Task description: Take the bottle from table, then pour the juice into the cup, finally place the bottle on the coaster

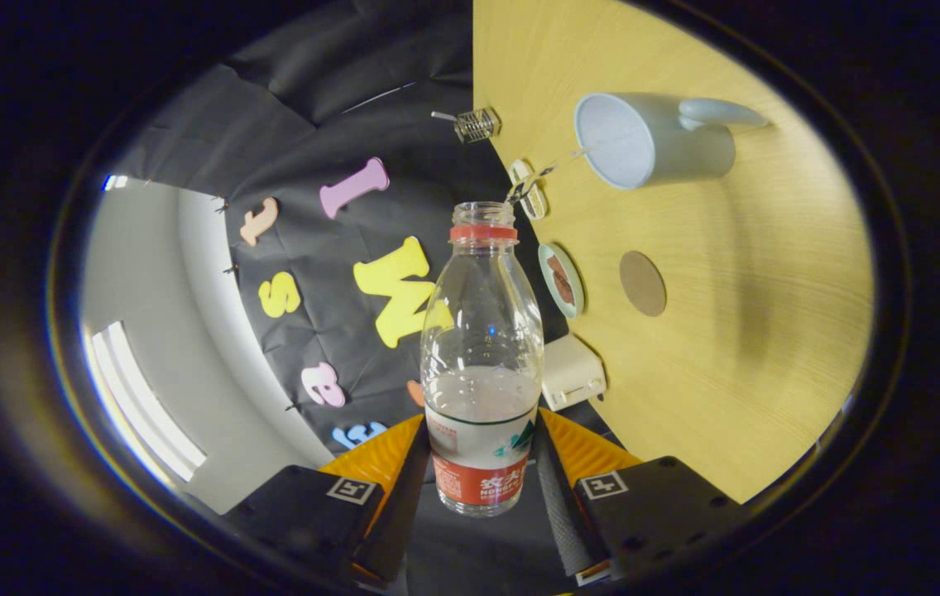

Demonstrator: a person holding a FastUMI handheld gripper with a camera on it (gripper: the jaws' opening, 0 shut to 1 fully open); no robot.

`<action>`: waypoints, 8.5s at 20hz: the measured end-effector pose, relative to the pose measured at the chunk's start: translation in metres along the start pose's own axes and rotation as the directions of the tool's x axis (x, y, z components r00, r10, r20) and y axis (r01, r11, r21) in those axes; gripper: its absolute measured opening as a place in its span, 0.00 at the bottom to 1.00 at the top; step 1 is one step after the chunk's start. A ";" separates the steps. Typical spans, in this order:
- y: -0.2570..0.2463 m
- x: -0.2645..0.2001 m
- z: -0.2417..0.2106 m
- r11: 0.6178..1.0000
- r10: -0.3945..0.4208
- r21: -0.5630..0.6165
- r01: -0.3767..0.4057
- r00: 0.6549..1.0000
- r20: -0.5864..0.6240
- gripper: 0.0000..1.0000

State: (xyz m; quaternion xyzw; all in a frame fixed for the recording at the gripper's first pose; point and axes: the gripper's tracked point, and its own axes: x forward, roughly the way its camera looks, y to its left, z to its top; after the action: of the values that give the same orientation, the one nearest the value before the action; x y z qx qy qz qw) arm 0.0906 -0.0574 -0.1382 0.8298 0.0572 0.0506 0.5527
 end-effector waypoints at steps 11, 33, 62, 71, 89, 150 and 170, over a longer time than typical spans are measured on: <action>0.017 0.002 0.003 0.995 0.020 0.094 -0.022 1.000 0.021 0.74; 0.045 0.004 0.001 0.964 0.060 0.258 -0.065 0.998 0.029 0.74; 0.022 -0.061 -0.053 -0.053 -0.040 -0.998 0.034 0.999 0.036 0.75; 0.036 -0.051 -0.052 -0.278 0.026 -0.946 0.166 0.986 0.165 0.76; -0.038 0.110 0.003 -0.470 -0.089 -0.866 0.174 0.966 0.243 0.76; -0.092 0.214 0.057 -0.492 -0.259 -0.843 0.218 0.888 0.381 1.00; 0.036 0.099 -0.013 -0.380 -0.083 -0.899 0.216 0.960 0.266 1.00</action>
State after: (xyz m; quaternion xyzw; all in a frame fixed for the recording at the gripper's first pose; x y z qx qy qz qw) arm 0.1881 -0.0439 -0.0981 0.0022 0.0793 -0.0333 0.9963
